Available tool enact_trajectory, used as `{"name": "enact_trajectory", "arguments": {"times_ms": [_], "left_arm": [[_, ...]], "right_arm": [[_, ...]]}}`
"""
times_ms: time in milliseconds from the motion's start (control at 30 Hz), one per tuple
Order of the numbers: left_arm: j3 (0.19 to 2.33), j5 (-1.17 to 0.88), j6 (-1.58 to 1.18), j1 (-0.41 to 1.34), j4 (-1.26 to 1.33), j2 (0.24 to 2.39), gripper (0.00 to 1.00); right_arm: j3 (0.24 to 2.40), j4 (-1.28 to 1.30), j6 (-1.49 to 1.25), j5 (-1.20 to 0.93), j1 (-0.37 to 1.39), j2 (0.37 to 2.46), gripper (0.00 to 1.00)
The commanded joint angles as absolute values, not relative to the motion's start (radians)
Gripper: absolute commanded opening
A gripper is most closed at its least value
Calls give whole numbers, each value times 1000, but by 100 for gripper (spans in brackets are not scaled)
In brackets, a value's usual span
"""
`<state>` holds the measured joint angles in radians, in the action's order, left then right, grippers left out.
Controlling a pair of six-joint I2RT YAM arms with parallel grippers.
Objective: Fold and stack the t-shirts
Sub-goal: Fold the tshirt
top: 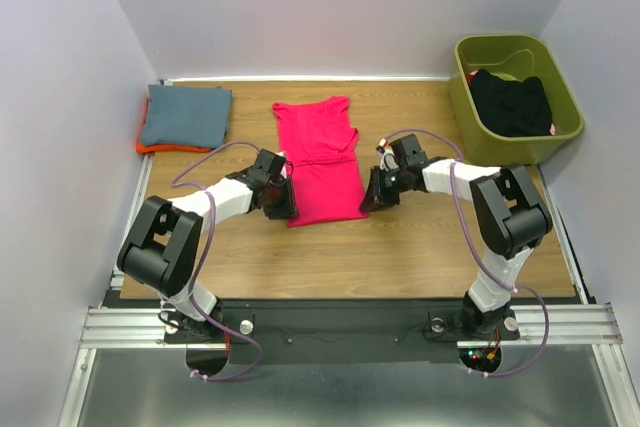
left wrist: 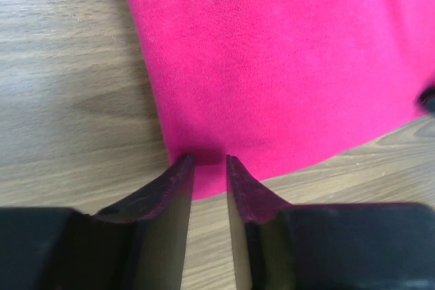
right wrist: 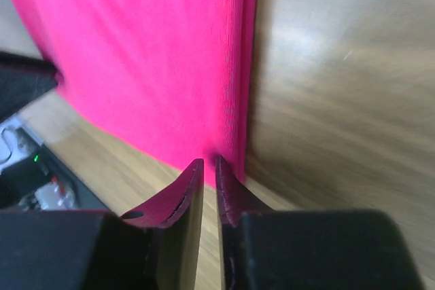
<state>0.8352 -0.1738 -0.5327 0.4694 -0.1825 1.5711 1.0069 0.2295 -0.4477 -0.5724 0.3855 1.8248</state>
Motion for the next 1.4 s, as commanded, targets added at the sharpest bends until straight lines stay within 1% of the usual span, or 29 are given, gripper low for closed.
{"name": "enact_trajectory", "arguments": {"times_ms": [0,67,133,200,267,333,467,500,600,800,1033,1100,1200,1367], "left_arm": [[879,-115,-505,469,-226,1500,41],[925,-100,-499,469,-215,1496,42],[974,-83,-492,454,-184,1512,47],[1011,-78,-486,420,-152,1552,48],[1061,-89,-486,396,-129,1587,49],[1113,-121,-482,368,-95,1647,50],[1189,-164,-469,342,-74,1752,49],[1198,-175,-469,336,-72,1769,49],[1206,-205,-479,322,-51,1825,46],[1181,-218,-506,307,-5,1884,44],[1134,-209,-529,290,20,1921,44],[1120,-222,-531,290,17,1928,44],[1103,-250,-541,293,2,1931,44],[1046,-298,-545,336,-58,1892,45]], "right_arm": [[1144,212,-422,-468,377,1782,20],[1207,196,-420,-451,377,1812,20],[1308,180,-413,-420,377,1866,21],[1420,166,-408,-400,376,1914,22],[1486,153,-414,-393,371,1963,22],[1580,134,-436,-409,371,2034,22],[1651,57,-495,-511,371,2129,22],[1646,37,-505,-550,373,2135,22],[1560,-38,-515,-578,373,2125,22],[1459,-144,-500,-650,365,2117,22],[1359,-327,-590,-678,286,2215,21],[1348,-330,-612,-678,265,2250,21],[1313,-292,-643,-657,244,2247,21],[1215,-209,-650,-635,241,2146,21]]}}
